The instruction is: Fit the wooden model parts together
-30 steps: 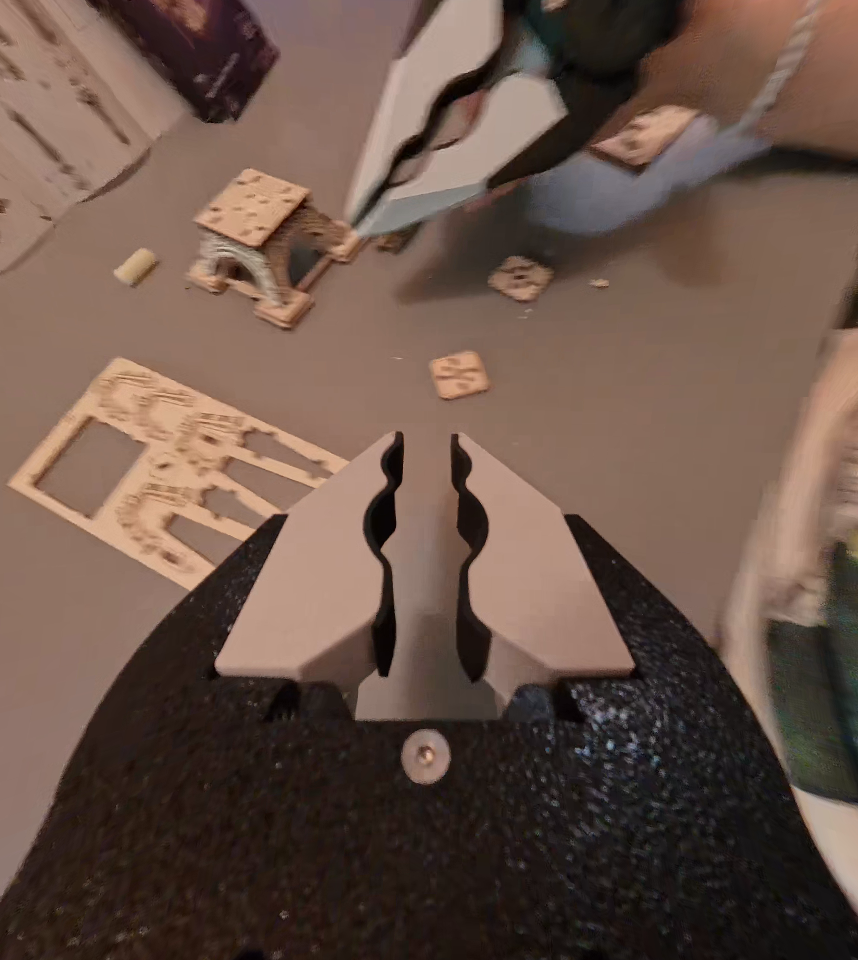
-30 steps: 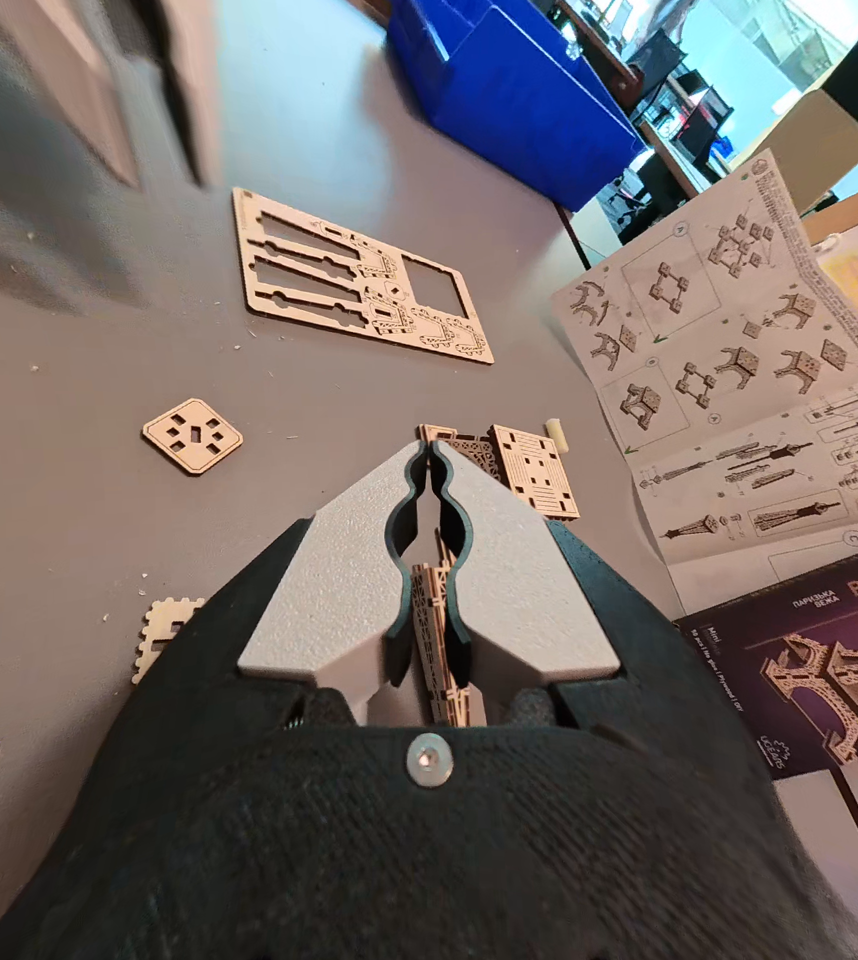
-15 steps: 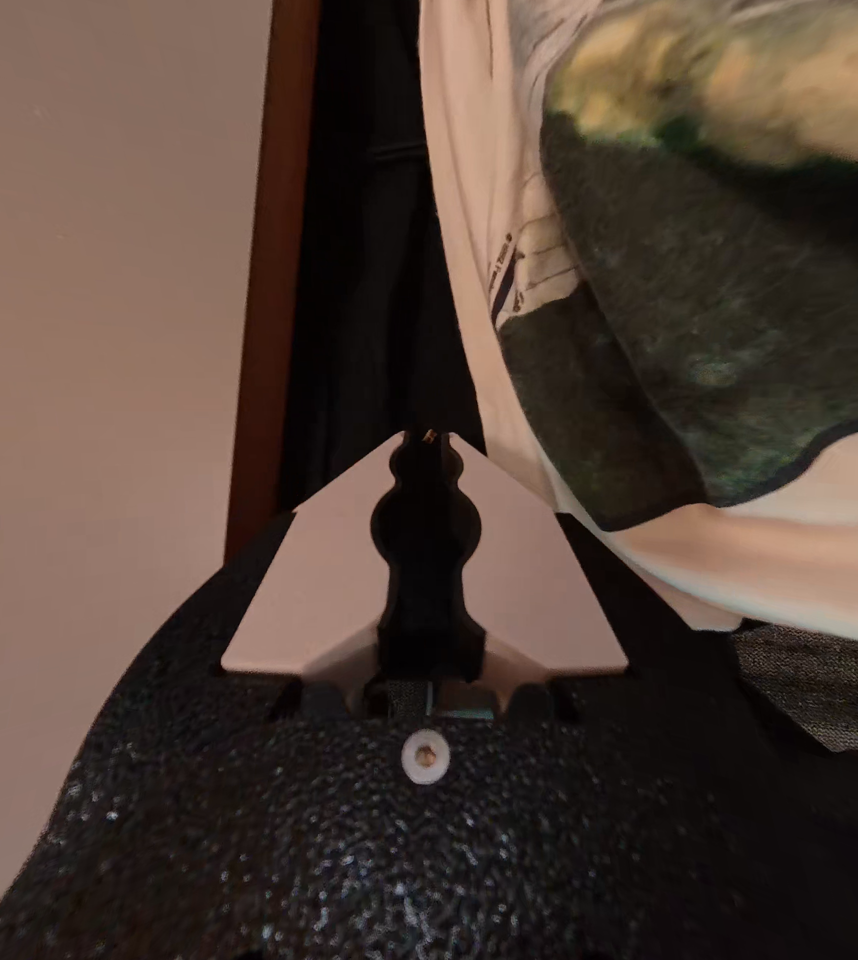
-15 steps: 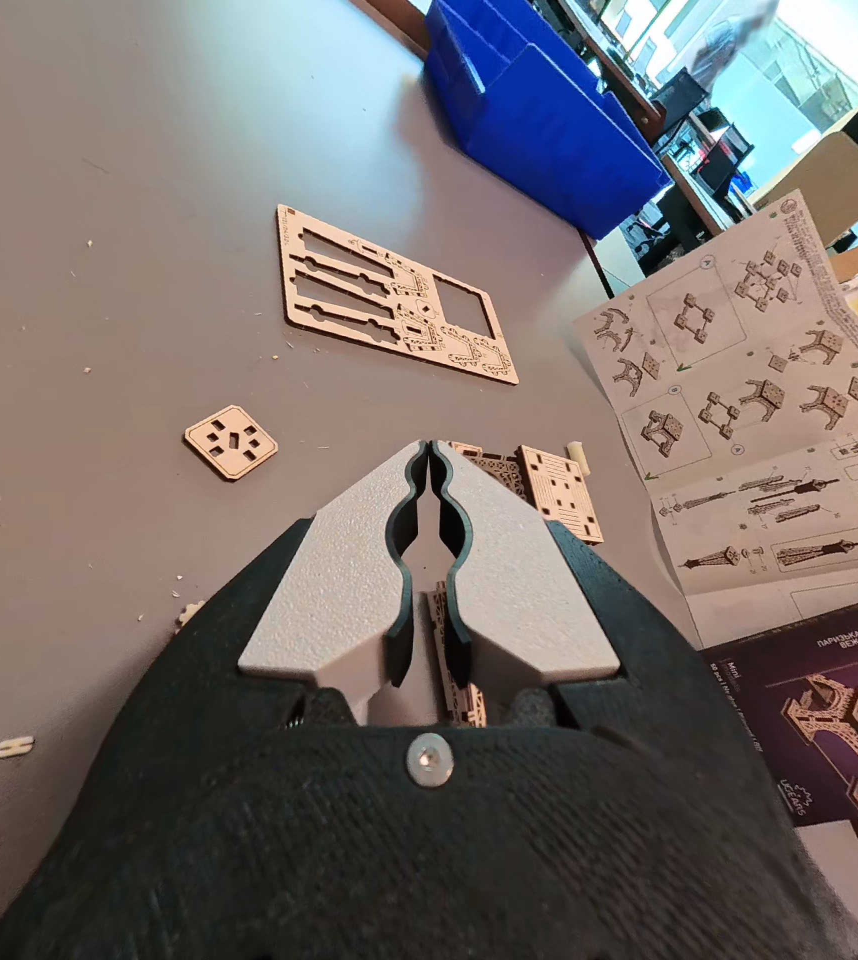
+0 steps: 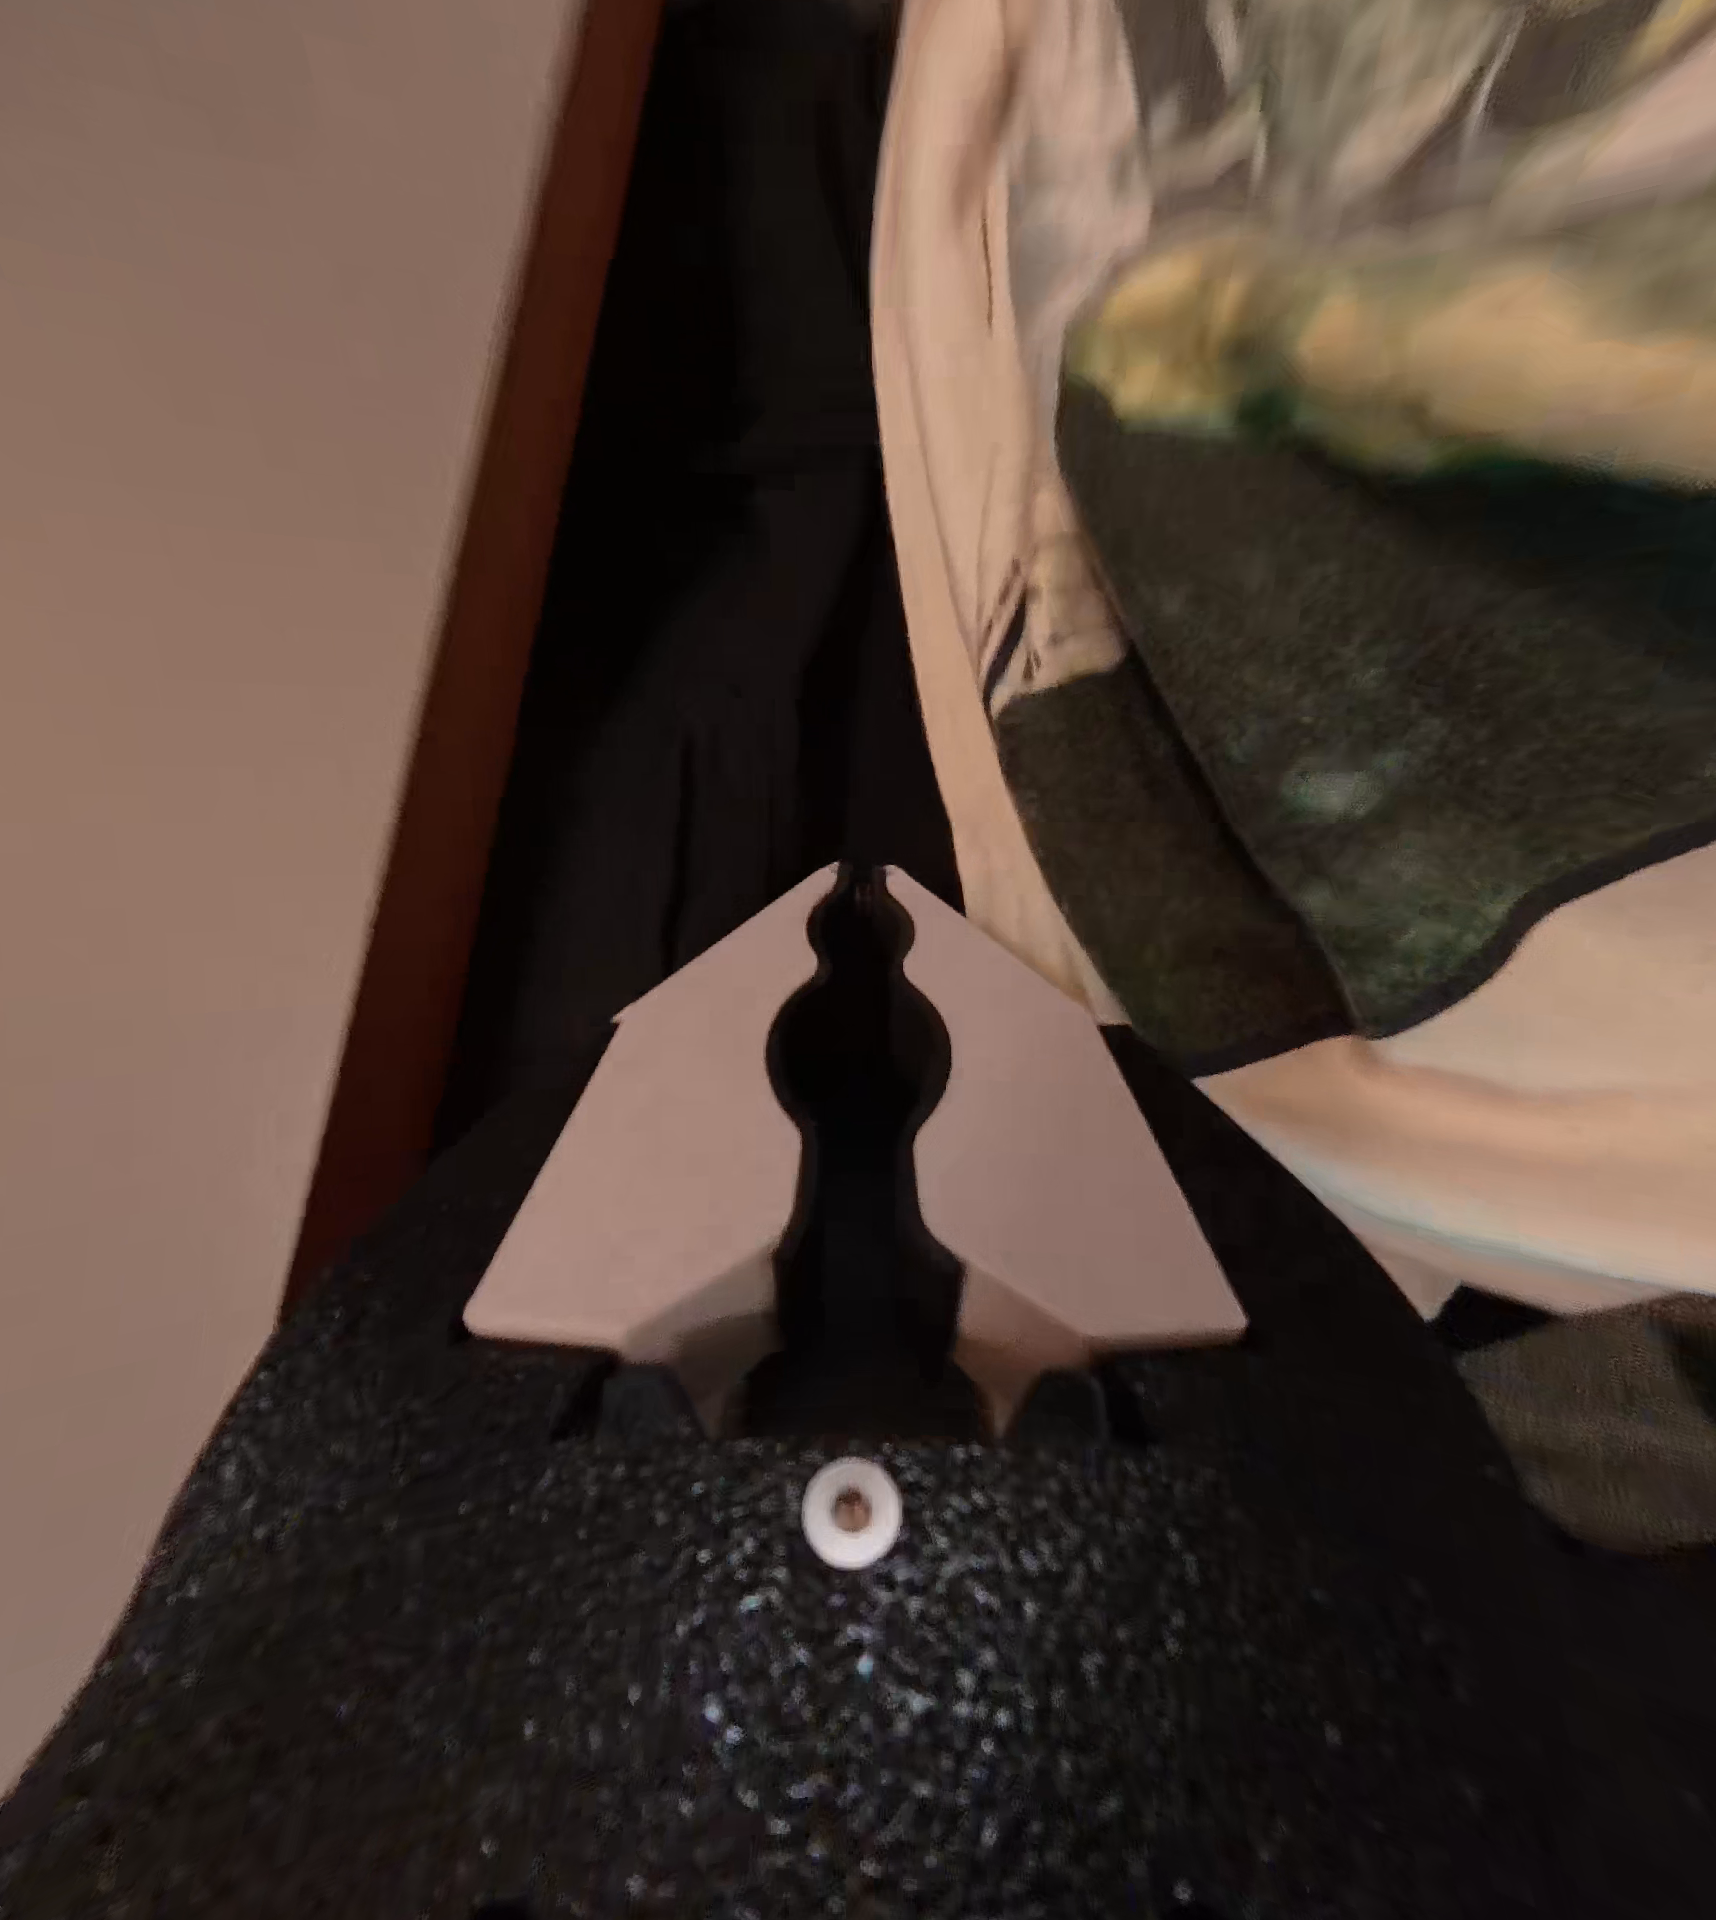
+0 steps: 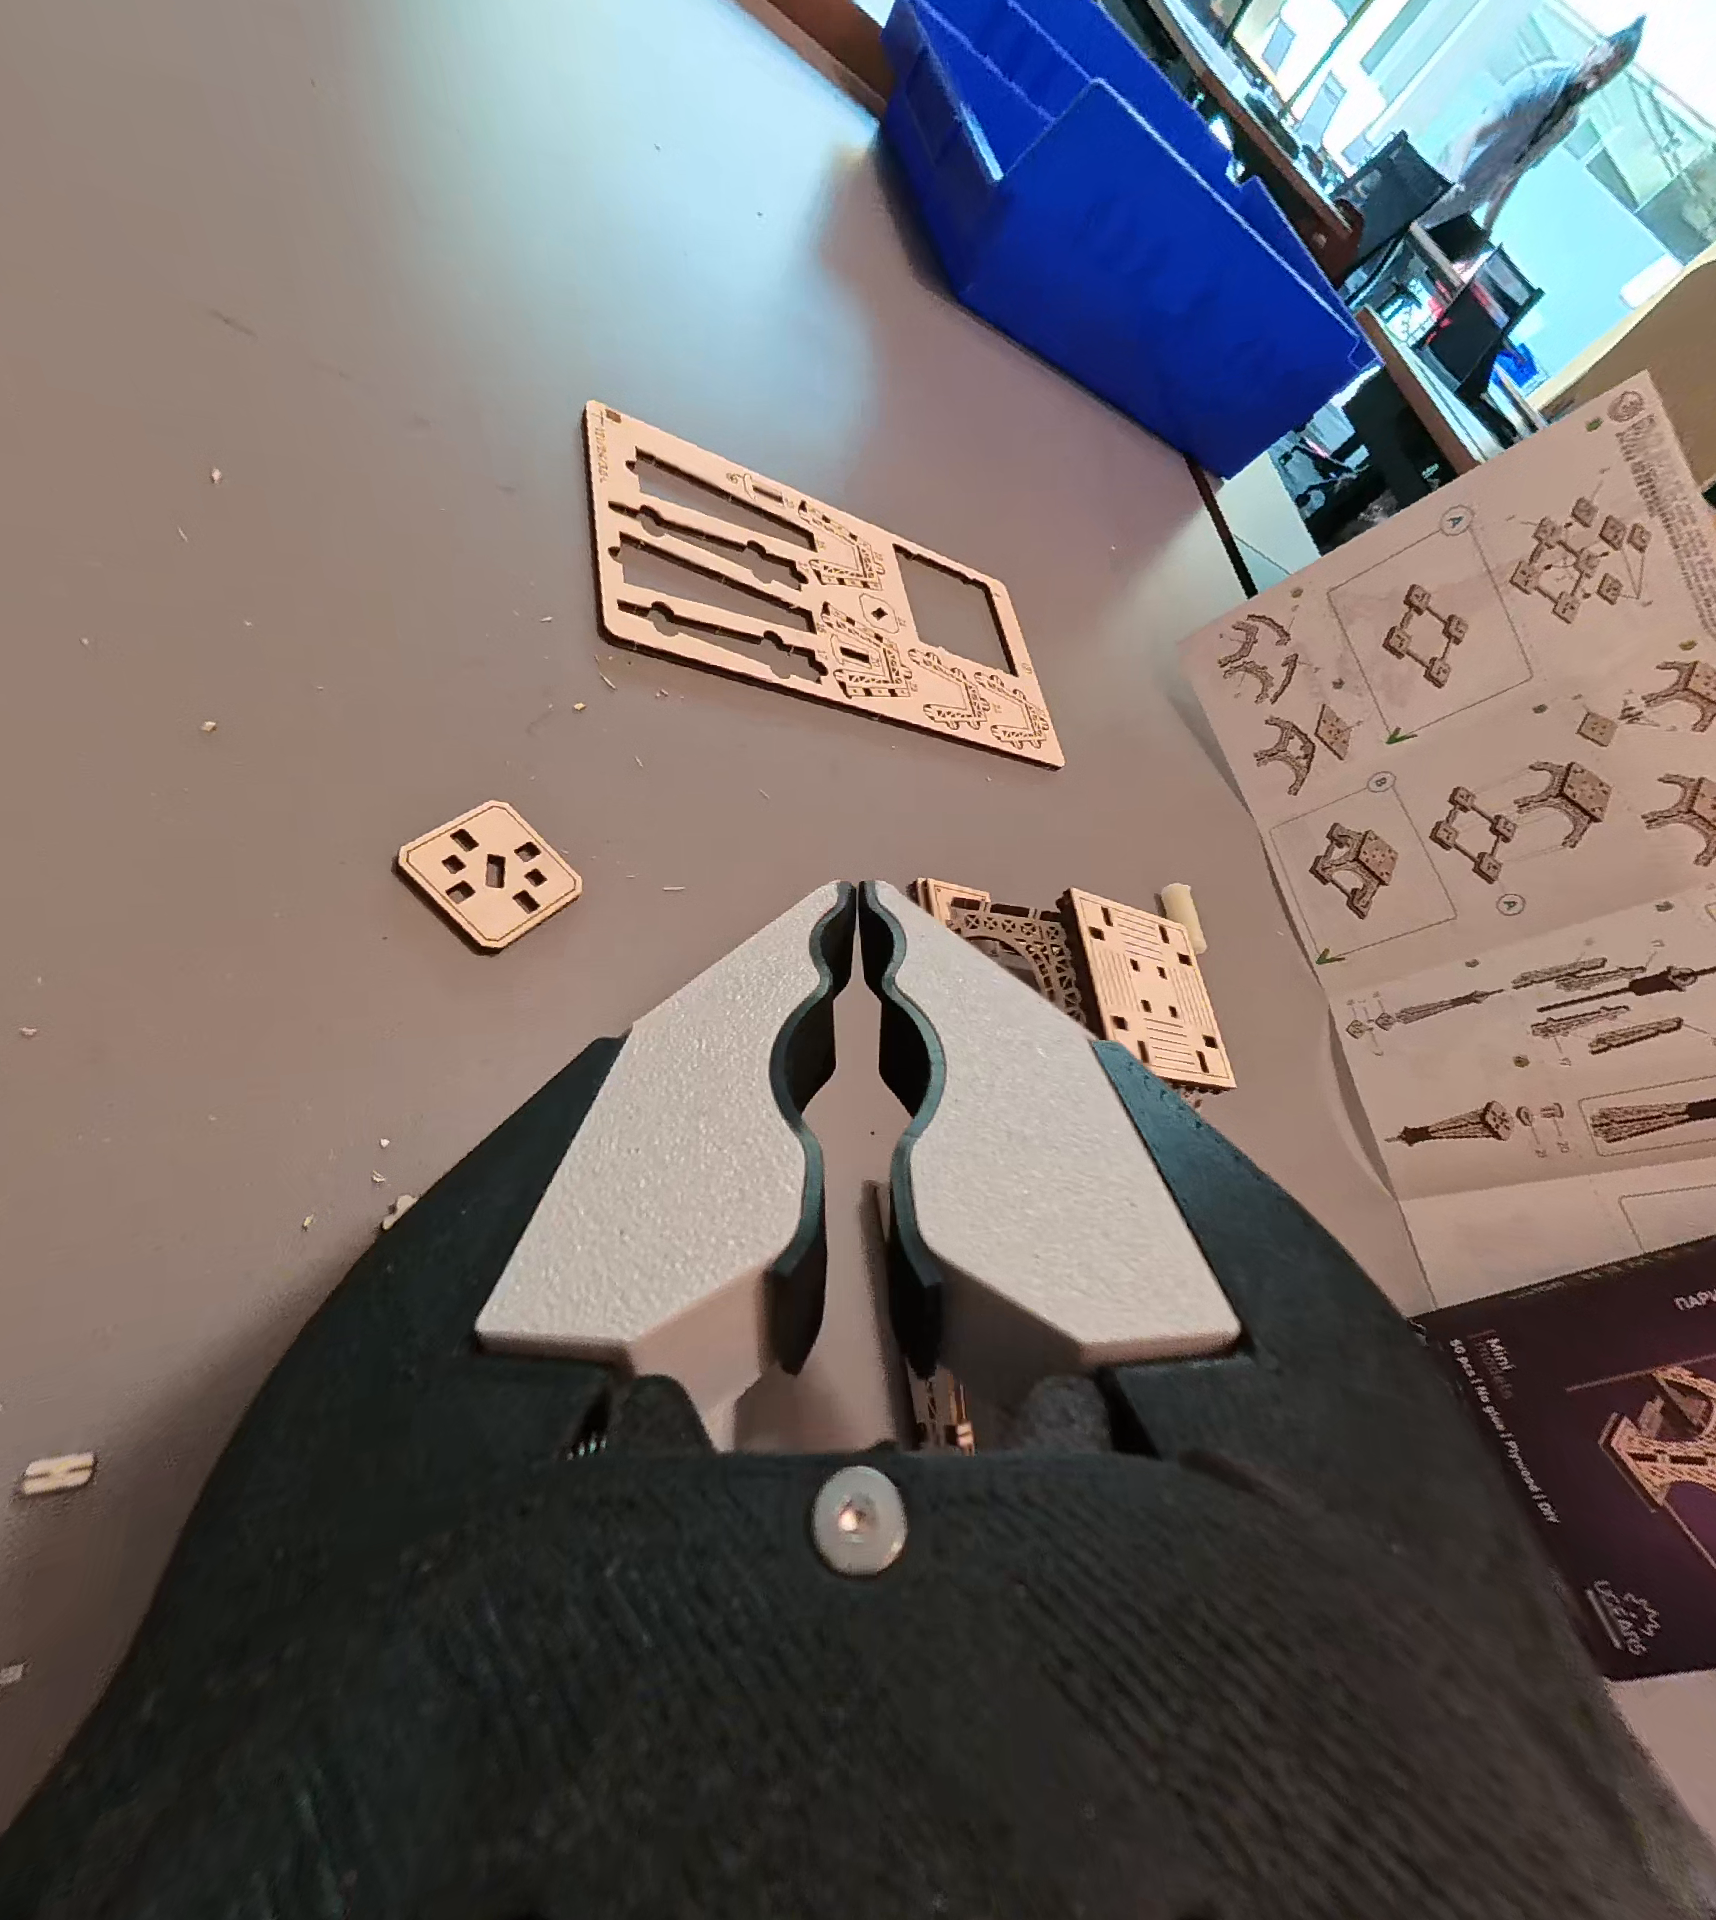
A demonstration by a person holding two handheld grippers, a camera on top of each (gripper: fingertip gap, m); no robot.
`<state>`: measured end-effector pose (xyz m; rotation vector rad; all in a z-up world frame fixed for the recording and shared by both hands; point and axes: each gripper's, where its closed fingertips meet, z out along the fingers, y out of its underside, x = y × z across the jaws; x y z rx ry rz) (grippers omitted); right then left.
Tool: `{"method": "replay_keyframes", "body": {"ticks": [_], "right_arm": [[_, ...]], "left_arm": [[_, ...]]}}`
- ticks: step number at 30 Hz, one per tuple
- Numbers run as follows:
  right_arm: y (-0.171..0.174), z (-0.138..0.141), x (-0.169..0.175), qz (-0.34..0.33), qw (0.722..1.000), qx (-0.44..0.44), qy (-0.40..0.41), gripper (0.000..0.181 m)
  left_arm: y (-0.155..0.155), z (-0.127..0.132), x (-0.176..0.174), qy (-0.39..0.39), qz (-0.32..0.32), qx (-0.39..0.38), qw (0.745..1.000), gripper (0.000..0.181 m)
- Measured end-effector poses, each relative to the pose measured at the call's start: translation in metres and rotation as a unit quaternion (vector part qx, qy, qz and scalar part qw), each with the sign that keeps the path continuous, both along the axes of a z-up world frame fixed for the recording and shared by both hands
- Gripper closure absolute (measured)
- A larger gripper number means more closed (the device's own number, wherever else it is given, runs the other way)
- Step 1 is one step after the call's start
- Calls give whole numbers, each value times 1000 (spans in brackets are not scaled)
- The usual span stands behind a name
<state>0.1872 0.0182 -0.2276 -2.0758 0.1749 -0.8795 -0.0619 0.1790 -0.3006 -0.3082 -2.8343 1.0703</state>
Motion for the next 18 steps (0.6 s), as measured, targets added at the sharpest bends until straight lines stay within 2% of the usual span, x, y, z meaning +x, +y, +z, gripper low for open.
{"method": "replay_keyframes", "body": {"ticks": [2,4,5,7,10,12,15,18], "right_arm": [[0,4,0,0,1000,7,0,181],[2,7,-3,8,999,28,18,181],[4,7,-7,20,998,38,38,180],[8,3,-16,47,994,50,88,176],[9,1,-25,70,986,68,134,164],[6,3,-25,70,985,74,141,160],[-4,2,-23,62,986,63,141,155],[-7,-10,-27,66,985,34,156,147]], "left_arm": [[-4,29,12,17,36,-72,997,180],[-11,62,36,0,75,-142,987,181],[-16,75,52,-18,93,-164,982,181],[-28,88,89,-69,124,-156,977,180],[-58,86,145,-143,131,-112,975,180],[-80,78,180,-152,135,-98,974,180],[-113,65,203,-80,125,-101,984,180],[-131,48,215,-63,112,-83,988,180]]}}
